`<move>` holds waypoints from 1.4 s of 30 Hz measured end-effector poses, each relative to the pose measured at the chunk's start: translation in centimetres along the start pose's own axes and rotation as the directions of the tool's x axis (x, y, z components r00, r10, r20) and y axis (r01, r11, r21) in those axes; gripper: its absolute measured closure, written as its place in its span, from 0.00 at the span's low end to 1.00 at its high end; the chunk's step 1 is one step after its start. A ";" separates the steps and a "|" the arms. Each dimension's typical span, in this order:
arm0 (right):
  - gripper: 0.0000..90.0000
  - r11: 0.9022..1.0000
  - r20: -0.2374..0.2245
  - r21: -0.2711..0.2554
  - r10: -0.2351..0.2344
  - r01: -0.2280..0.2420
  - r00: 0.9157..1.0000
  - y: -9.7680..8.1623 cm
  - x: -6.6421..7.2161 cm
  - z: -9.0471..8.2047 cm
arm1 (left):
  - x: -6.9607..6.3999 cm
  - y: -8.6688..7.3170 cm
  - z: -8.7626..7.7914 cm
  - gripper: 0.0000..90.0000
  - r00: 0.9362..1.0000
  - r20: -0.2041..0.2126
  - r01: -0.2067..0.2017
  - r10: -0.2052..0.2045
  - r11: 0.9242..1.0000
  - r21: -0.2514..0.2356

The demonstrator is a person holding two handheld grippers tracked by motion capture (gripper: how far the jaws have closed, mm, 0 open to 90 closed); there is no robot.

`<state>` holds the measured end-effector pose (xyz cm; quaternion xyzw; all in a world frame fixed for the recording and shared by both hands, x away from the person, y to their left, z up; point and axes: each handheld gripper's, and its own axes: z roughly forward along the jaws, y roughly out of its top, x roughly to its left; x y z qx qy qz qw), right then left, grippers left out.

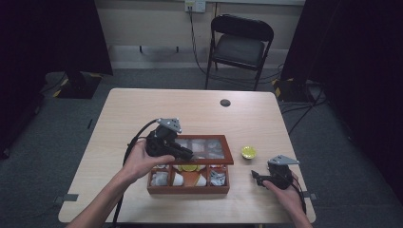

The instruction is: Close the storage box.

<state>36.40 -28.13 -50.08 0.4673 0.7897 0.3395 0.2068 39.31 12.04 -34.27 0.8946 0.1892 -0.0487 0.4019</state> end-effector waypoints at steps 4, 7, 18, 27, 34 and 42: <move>0.21 1.000 0.002 0.002 0.005 -0.005 1.000 0.0 0.0 -0.1 | -0.3 -0.2 0.4 0.92 1.000 -0.005 -0.017 0.017 1.000 0.024; 0.21 1.000 0.001 0.002 0.003 -0.003 1.000 -0.1 0.0 -0.1 | -0.4 -0.3 0.5 0.92 1.000 -0.006 -0.014 0.014 1.000 0.021; 0.21 1.000 0.002 0.002 0.002 -0.002 1.000 0.0 0.0 -0.1 | -0.8 -1.0 1.4 0.92 0.999 -0.003 -0.049 0.050 0.997 0.066; 0.21 1.000 0.001 0.001 0.002 -0.002 1.000 0.0 0.0 -0.1 | -1.2 -1.5 2.1 0.92 0.999 -0.004 -0.050 0.051 0.996 0.078; 0.21 1.000 0.002 0.001 0.002 -0.002 1.000 0.0 0.0 0.0 | -1.4 -1.9 2.7 0.92 0.999 -0.005 -0.051 0.052 0.994 0.100; 0.21 1.000 0.001 0.002 0.001 -0.001 1.000 0.0 0.0 0.0 | -1.4 -2.2 3.1 0.92 0.998 -0.001 -0.062 0.063 0.991 0.115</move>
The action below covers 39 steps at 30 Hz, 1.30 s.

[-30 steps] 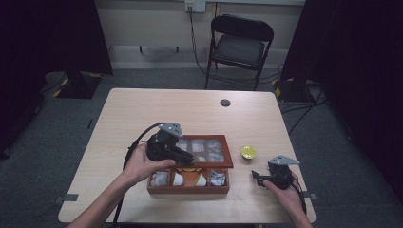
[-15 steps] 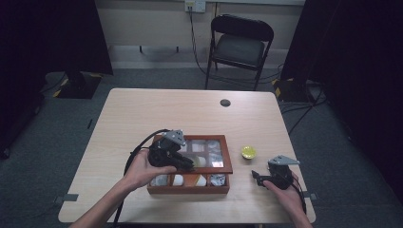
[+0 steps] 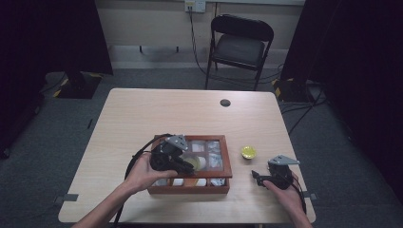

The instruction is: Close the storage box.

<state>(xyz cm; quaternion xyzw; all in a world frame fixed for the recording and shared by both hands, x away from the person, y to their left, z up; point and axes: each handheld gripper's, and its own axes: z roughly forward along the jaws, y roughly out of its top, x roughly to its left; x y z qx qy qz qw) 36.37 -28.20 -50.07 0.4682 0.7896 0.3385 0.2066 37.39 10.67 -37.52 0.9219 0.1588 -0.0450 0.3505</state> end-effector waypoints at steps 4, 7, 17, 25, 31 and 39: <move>0.21 1.000 0.000 0.000 0.000 0.000 1.000 0.0 0.0 0.0 | -0.1 -0.2 0.4 0.92 1.000 0.001 0.004 -0.004 1.000 0.011; 0.21 1.000 0.000 0.000 0.000 0.000 1.000 0.0 0.0 0.0 | -0.1 -0.3 0.7 0.92 1.000 0.001 0.001 -0.001 1.000 0.014; 0.21 1.000 -0.001 0.000 0.000 0.000 1.000 0.0 0.0 0.0 | -0.3 -0.5 1.5 0.92 1.000 -0.005 -0.007 0.008 0.999 0.050; 0.21 1.000 -0.001 0.000 -0.001 0.001 1.000 0.0 0.0 0.0 | -0.3 -0.7 2.3 0.92 1.000 -0.009 0.009 -0.009 0.997 0.076; 0.21 1.000 -0.001 0.000 -0.001 0.001 1.000 0.0 0.0 0.0 | -0.3 -0.8 2.7 0.92 1.000 -0.006 0.011 -0.010 0.995 0.095; 0.21 1.000 -0.002 0.000 -0.001 0.001 1.000 0.0 0.0 0.0 | -0.1 -1.1 3.6 0.93 1.000 0.001 0.031 -0.031 0.992 0.121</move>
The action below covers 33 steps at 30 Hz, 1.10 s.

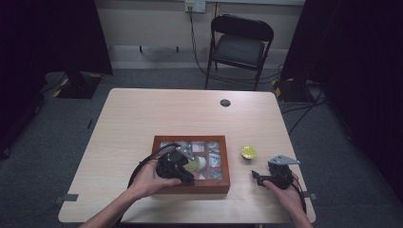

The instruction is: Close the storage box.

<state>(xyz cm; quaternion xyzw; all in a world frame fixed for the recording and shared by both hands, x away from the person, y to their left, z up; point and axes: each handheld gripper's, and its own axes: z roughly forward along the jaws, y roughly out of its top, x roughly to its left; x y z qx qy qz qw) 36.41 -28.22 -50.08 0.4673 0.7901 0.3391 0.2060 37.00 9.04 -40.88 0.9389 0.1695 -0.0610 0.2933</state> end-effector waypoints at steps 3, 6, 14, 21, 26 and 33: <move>0.21 1.000 0.000 0.000 -0.001 0.001 1.000 0.0 0.0 0.0 | 0.1 -0.1 0.2 0.93 1.000 0.006 0.011 -0.011 1.000 -0.009; 0.21 1.000 0.000 0.000 -0.001 0.001 1.000 0.0 0.0 0.0 | 0.3 -0.1 0.5 0.95 0.999 0.024 0.036 -0.035 0.999 -0.018; 0.21 1.000 0.000 0.000 0.000 0.000 1.000 0.0 0.0 0.0 | 0.4 -0.2 0.6 0.95 0.999 0.036 0.033 -0.032 0.999 -0.024; 0.21 1.000 -0.002 0.000 -0.001 0.001 1.000 0.0 0.0 0.0 | 0.8 -0.5 0.3 0.97 0.998 0.058 0.042 -0.038 0.997 -0.068; 0.21 1.000 -0.001 0.000 -0.001 0.001 1.000 0.0 0.0 0.0 | 0.7 -0.7 -0.2 0.82 0.997 0.062 0.062 -0.055 0.991 -0.116; 0.21 1.000 -0.005 0.000 -0.005 0.005 1.000 0.0 -0.1 0.0 | 0.8 -1.3 -1.1 0.56 0.995 0.028 0.096 -0.092 0.980 -0.175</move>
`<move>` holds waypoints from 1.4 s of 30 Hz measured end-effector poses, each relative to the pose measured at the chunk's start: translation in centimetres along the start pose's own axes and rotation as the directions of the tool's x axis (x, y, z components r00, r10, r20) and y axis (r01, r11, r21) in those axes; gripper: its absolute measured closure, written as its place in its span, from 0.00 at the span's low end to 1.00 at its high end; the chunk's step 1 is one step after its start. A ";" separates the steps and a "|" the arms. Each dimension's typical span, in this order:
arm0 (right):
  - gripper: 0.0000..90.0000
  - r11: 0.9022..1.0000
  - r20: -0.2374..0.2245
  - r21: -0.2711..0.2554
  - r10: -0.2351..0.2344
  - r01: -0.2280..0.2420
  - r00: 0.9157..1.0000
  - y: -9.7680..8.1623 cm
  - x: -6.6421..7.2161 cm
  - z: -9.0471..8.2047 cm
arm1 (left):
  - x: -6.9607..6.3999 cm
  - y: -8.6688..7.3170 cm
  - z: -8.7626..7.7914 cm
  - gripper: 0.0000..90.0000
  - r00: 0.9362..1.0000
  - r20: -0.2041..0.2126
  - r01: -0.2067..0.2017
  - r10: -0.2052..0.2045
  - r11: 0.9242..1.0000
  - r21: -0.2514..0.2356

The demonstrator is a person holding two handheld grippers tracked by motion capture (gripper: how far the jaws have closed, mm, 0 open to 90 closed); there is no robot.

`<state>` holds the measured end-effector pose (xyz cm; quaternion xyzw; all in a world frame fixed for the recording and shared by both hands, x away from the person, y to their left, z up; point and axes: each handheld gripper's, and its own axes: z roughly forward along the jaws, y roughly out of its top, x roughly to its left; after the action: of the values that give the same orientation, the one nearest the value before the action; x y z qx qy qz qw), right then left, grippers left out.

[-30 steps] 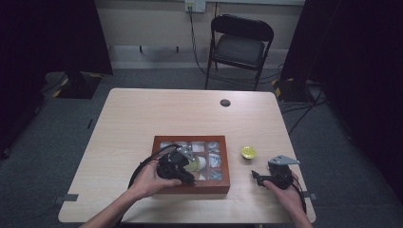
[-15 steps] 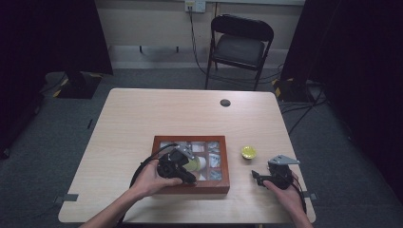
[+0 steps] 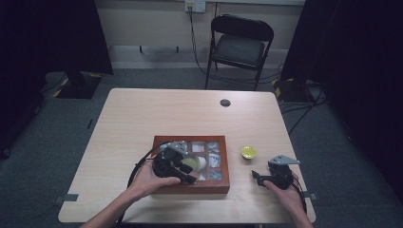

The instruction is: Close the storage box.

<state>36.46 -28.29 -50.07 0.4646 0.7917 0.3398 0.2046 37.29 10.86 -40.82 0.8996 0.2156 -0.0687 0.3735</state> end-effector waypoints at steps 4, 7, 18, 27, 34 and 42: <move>0.21 1.000 0.000 0.000 0.000 0.000 1.000 0.0 0.0 0.0 | 0.5 -0.3 -0.8 0.43 1.000 -0.015 0.017 -0.017 0.999 -0.048; 0.21 1.000 0.000 0.000 0.000 0.000 1.000 0.0 0.0 0.0 | 0.9 -0.6 -1.2 0.37 0.998 -0.045 0.035 -0.038 0.998 -0.051; 0.21 1.000 0.000 0.000 -0.001 0.001 1.000 0.0 0.0 0.0 | 2.3 -2.2 -3.5 0.29 0.990 -0.096 0.091 -0.101 0.991 -0.102; 0.21 1.000 0.000 0.000 -0.001 0.001 1.000 0.0 0.0 0.0 | 3.1 -4.2 -6.4 0.23 0.983 -0.123 0.112 -0.132 0.981 -0.159; 0.21 1.000 0.000 0.000 0.000 0.000 1.000 0.0 0.0 0.0 | 4.0 -7.3 -7.8 0.21 0.966 -0.196 0.137 -0.168 0.977 -0.162; 0.21 1.000 0.003 0.000 0.002 -0.002 1.000 0.0 0.0 0.0 | 5.9 -11.1 -9.2 0.21 0.911 -0.331 0.203 -0.245 0.967 -0.155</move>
<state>36.47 -28.31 -50.08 0.4659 0.7909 0.3395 0.2053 37.41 26.24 -43.08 0.8434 0.3836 0.0614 0.3713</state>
